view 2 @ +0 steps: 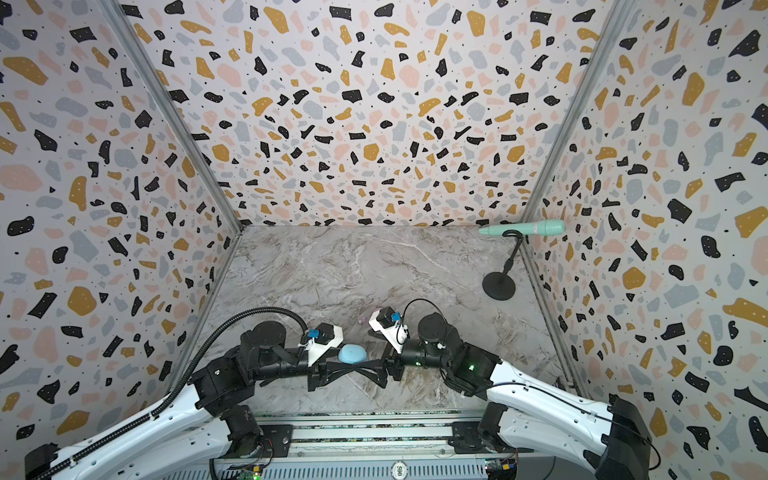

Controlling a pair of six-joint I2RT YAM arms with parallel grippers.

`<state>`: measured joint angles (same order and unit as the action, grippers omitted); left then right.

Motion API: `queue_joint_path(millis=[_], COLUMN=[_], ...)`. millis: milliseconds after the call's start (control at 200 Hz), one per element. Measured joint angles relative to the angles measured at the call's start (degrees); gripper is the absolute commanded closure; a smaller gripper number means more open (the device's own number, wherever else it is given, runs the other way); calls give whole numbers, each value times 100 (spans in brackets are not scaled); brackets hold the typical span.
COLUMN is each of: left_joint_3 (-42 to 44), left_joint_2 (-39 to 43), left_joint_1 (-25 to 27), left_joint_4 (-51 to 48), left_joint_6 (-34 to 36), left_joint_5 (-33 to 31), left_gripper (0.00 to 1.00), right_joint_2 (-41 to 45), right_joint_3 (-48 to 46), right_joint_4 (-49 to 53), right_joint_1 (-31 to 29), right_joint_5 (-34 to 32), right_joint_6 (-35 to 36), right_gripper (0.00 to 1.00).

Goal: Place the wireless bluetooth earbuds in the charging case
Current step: 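Bring the right gripper to the lid of the case held by the left gripper, then grip the case lid with the right gripper and swing it open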

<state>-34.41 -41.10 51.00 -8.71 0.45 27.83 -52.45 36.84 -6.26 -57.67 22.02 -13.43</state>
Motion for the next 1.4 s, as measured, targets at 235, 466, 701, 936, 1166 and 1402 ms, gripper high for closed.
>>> queue_joint_path(millis=[235,466,701,936,1166,1402], left_joint_3=[28,52,87,96,101,107], left_joint_2=[-2,0,0,0,0,0], left_joint_1=[0,-24,-33,-39,-52,-59], left_joint_4=[2,-7,22,22,24,20], left_joint_6=[0,2,-2,-2,-2,-7], left_joint_5=[20,13,-28,-35,-35,-76], left_gripper=[100,100,100,100,100,100], right_joint_2=[9,35,33,33,28,33], right_joint_3=[0,2,2,4,11,81], right_joint_4=[31,35,79,116,131,195], right_joint_1=[-11,-22,-26,-20,-13,48], right_joint_5=[-131,-372,-463,-490,-501,-538], right_joint_6=[7,4,4,0,-13,-20], right_gripper=[3,3,3,3,3,3])
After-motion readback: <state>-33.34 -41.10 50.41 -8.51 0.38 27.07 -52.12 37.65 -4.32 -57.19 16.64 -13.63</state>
